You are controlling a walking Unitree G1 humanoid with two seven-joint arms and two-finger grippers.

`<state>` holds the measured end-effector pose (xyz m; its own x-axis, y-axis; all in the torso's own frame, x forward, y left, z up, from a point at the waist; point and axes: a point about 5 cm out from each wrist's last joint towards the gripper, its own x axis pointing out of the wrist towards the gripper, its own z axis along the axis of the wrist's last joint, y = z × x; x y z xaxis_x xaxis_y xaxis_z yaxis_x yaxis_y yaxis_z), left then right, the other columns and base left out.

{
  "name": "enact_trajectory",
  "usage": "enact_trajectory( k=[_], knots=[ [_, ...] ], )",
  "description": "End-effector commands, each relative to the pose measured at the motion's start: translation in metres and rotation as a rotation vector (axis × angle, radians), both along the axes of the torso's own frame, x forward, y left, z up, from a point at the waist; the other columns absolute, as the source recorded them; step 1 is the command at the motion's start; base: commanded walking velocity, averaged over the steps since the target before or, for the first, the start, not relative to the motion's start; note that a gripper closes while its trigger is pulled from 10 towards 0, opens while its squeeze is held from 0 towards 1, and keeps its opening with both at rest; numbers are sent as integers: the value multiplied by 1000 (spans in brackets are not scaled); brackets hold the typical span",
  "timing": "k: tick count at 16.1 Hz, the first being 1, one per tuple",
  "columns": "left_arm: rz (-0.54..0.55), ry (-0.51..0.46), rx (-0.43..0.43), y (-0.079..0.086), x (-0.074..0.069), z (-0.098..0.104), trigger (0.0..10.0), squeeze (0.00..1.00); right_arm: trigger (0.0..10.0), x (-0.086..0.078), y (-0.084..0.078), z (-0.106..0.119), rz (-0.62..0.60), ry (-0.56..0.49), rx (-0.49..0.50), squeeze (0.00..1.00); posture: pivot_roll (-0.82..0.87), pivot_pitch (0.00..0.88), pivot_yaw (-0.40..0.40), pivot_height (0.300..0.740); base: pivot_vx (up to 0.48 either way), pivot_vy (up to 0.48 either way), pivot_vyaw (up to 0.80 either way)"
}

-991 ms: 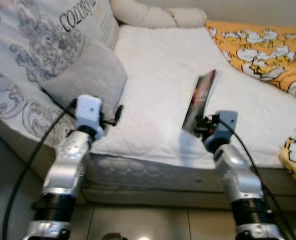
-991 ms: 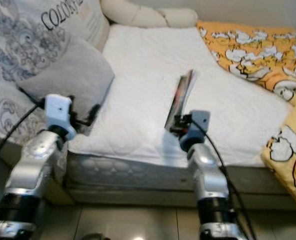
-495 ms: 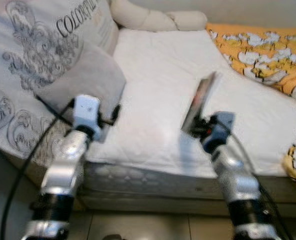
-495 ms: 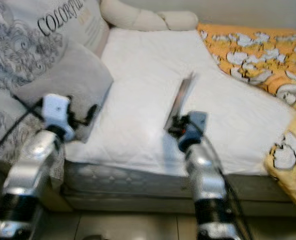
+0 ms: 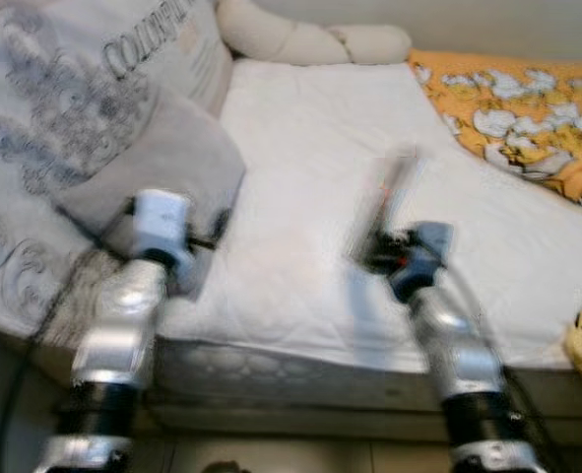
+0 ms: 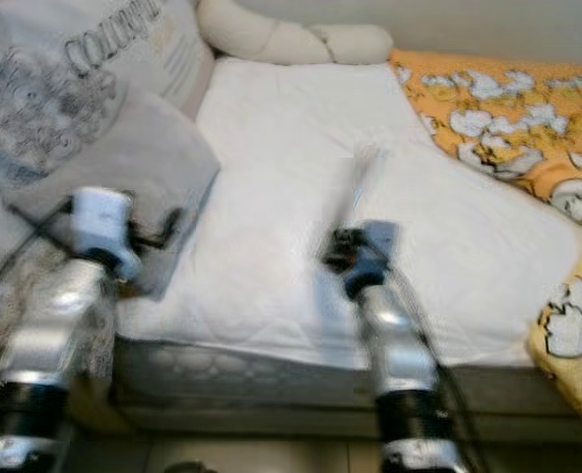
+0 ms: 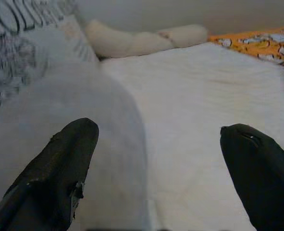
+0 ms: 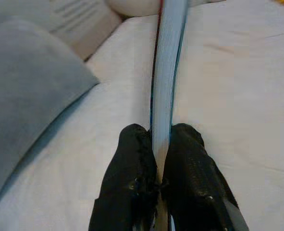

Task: Clean up the room

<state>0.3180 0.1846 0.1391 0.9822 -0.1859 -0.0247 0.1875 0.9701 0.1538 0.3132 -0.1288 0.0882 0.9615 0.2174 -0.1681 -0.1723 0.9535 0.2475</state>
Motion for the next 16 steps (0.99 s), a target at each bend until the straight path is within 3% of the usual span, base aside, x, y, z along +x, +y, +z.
enact_trajectory(
  k=[1,16],
  knots=[
    [-31,-7,-6,-11,1,2,10000,0,10000,6,-9,16,-19,-70,-19,0,44,0,-10,740,337,0,0],
    [-26,-5,0,-8,4,3,10000,0,10000,8,-9,15,-18,-63,-14,0,46,0,-3,740,337,0,0]
  ],
)
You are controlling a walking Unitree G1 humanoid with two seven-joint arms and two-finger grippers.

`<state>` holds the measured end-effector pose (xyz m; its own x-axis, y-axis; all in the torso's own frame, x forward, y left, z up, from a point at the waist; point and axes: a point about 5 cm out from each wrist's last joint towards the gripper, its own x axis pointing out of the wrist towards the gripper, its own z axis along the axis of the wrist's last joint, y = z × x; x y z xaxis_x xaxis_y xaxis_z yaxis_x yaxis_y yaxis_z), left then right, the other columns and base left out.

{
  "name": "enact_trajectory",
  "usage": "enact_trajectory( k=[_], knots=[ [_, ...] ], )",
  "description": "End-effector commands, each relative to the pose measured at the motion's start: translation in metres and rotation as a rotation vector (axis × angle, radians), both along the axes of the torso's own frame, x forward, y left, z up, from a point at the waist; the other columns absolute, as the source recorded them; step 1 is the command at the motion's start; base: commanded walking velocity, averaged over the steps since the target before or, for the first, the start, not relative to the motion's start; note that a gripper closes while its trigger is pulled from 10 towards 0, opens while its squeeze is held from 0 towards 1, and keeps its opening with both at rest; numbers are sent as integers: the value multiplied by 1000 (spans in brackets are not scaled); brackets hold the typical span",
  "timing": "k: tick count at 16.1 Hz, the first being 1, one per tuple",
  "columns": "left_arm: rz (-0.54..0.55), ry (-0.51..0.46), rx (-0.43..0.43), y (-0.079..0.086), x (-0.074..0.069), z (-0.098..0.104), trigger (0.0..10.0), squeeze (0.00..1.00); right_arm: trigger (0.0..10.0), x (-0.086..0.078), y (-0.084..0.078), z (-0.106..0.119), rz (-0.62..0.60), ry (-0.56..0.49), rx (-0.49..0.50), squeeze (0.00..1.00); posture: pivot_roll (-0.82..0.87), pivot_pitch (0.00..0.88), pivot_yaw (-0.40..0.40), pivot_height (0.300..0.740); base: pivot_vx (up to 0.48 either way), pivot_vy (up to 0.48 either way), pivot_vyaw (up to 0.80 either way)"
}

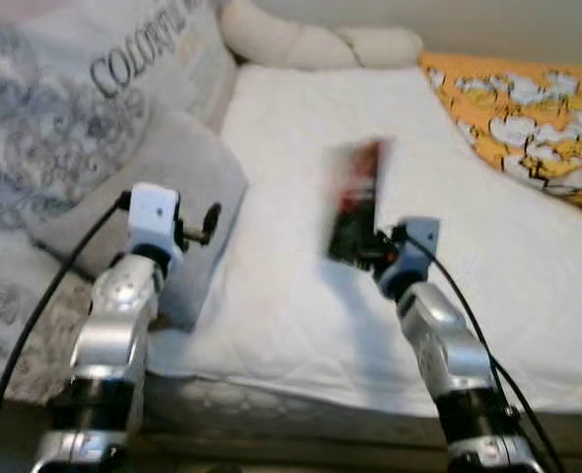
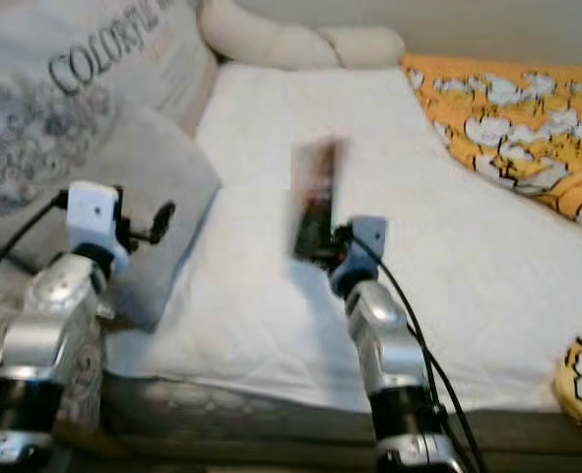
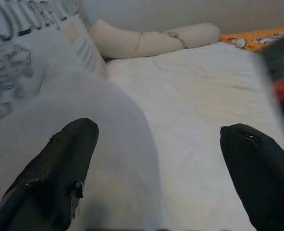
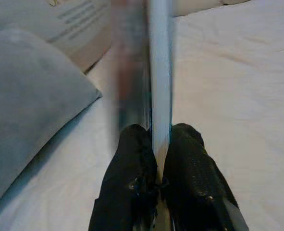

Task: Clean up the room

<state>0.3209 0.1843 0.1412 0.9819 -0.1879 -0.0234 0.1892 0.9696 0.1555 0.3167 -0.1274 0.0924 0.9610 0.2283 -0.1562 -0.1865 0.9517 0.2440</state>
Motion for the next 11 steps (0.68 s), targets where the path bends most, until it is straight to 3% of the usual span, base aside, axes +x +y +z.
enact_trajectory(
  k=[1,8,11],
  knots=[
    [-24,-4,-2,-8,1,1,10000,0,10000,4,-11,11,-29,-50,-12,0,46,0,-3,740,337,0,0],
    [-34,0,-15,-8,1,0,10000,0,10000,5,-10,11,-27,-51,-14,0,46,0,-2,740,336,0,0],
    [-70,14,-12,-13,-2,-2,10000,0,10000,5,-10,11,-26,-52,-13,0,45,0,-2,740,0,0,0]
  ],
)
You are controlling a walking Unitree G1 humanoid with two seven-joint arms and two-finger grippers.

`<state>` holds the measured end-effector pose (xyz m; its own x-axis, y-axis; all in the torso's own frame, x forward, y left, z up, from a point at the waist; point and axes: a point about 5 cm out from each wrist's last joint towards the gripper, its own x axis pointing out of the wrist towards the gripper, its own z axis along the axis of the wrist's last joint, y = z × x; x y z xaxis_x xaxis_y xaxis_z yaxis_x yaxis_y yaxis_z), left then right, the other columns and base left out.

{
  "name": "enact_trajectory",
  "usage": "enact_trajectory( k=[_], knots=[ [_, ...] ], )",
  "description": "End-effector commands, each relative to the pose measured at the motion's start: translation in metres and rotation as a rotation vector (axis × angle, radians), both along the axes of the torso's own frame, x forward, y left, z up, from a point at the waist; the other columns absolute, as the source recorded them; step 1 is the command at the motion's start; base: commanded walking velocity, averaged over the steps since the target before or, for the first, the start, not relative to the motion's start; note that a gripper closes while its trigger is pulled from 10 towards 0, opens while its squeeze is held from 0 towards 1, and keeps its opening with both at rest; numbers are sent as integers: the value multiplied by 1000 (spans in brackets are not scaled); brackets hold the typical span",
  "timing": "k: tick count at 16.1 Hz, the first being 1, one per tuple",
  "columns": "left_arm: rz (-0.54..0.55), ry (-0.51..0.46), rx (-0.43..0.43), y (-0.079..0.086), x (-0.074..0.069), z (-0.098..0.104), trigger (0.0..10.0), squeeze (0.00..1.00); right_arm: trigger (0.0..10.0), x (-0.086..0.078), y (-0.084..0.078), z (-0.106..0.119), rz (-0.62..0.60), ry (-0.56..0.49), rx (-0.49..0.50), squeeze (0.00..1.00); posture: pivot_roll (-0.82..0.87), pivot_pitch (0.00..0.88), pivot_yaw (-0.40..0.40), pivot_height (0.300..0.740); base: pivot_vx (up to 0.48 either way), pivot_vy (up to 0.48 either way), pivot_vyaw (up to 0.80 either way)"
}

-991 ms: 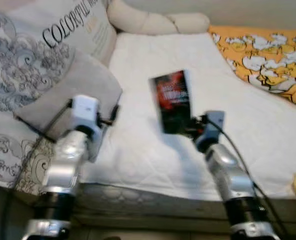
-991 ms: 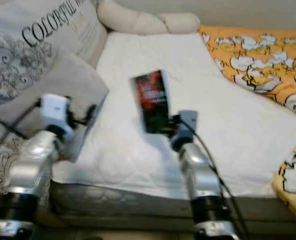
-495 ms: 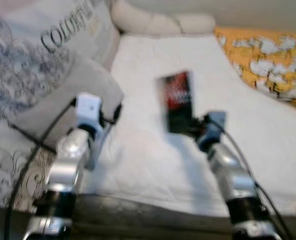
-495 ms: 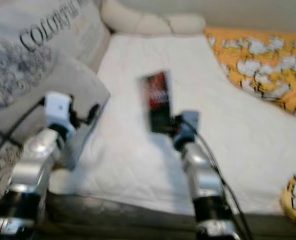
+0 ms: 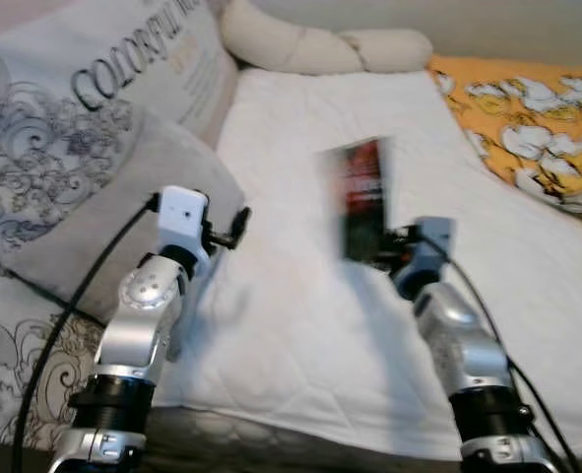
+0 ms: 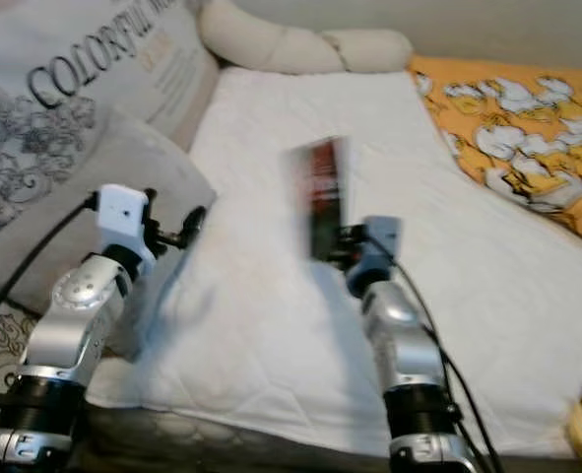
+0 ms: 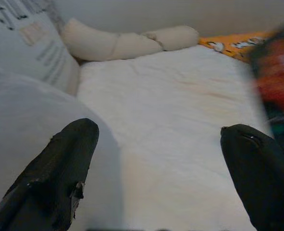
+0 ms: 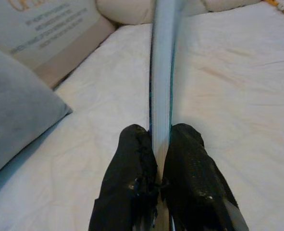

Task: Clean up the room

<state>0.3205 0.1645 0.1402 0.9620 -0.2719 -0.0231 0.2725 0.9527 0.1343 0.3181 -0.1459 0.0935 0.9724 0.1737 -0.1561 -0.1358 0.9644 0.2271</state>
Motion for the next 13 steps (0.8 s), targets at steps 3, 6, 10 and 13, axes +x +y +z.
enact_trajectory(
  k=[3,6,10,13],
  knots=[
    [-14,26,28,6,-3,-4,10000,0,10000,3,11,11,35,-49,3,0,44,0,-6,740,0,0,0],
    [-131,95,113,13,-12,-12,10000,0,10000,11,18,14,72,-42,19,0,49,0,-18,740,0,0,0],
    [-296,156,157,13,-27,-14,10000,0,10000,32,37,18,234,87,144,0,77,0,-42,740,0,0,0],
    [-459,239,198,14,-44,-17,10000,0,10000,42,50,18,373,214,324,0,115,0,-63,740,0,0,0]
  ],
)
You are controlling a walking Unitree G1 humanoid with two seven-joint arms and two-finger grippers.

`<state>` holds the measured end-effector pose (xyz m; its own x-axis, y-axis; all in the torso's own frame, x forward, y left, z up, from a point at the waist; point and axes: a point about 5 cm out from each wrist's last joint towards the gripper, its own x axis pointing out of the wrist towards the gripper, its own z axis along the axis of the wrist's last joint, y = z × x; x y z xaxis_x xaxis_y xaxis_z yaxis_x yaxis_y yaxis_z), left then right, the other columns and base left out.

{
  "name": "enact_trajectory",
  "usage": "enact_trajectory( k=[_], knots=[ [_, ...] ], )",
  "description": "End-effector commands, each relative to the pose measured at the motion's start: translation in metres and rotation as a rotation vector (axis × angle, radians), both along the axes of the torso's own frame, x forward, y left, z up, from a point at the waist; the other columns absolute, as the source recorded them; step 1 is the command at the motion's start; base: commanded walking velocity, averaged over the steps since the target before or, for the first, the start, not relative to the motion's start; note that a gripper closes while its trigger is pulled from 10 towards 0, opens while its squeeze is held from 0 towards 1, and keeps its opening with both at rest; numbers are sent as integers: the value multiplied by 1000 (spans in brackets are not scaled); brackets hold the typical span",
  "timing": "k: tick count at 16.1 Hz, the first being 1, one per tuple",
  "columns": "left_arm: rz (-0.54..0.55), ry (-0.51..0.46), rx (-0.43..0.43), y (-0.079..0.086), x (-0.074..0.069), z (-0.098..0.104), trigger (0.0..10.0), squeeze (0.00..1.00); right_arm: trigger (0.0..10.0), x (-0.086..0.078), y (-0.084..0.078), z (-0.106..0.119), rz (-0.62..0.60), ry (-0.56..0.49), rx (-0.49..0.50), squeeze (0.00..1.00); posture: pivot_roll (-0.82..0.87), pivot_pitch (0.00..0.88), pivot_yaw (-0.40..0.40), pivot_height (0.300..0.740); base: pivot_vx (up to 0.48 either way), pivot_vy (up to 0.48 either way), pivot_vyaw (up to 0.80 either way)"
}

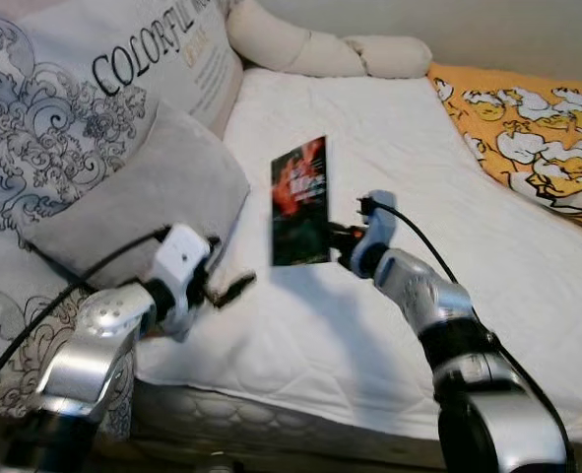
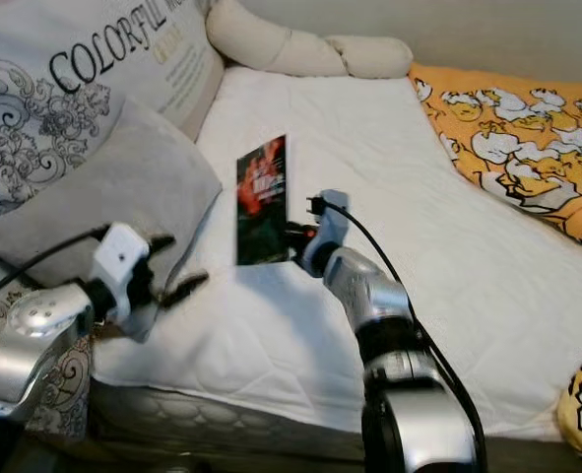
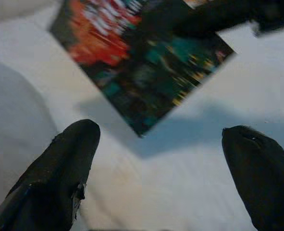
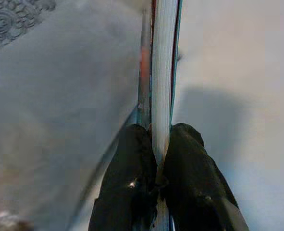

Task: Clean up the room

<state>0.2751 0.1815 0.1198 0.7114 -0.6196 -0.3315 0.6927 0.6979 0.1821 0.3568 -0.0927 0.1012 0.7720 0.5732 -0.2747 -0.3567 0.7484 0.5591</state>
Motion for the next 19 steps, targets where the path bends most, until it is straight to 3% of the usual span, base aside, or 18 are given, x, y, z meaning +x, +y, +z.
enact_trajectory(
  k=[1,4,8,11,17,18,19],
  knots=[
    [-54,25,6,-1,-5,3,10000,0,10000,7,-3,10,3,-10,68,0,124,0,-63,740,0,0,0],
    [-164,117,46,7,-25,4,10000,0,10000,8,-8,3,27,119,205,0,155,0,-56,740,0,0,0],
    [-185,182,83,18,-39,8,10000,0,10000,1,-11,-13,7,222,238,0,201,0,-47,740,0,0,0],
    [-205,230,97,22,-52,9,10000,0,10000,-11,-16,-36,-13,280,130,0,232,9,-39,740,0,0,0],
    [-205,249,91,19,-59,16,10000,0,10000,-26,-31,-66,-75,310,-127,0,266,81,-22,740,0,0,0],
    [-206,250,88,18,-59,16,10000,0,10000,-27,-36,-69,-106,317,-154,910,270,87,-19,740,0,0,0],
    [-208,255,84,15,-61,18,10000,0,10000,-28,-51,-74,-223,338,-206,1000,273,97,-17,740,0,0,0]
  ],
)
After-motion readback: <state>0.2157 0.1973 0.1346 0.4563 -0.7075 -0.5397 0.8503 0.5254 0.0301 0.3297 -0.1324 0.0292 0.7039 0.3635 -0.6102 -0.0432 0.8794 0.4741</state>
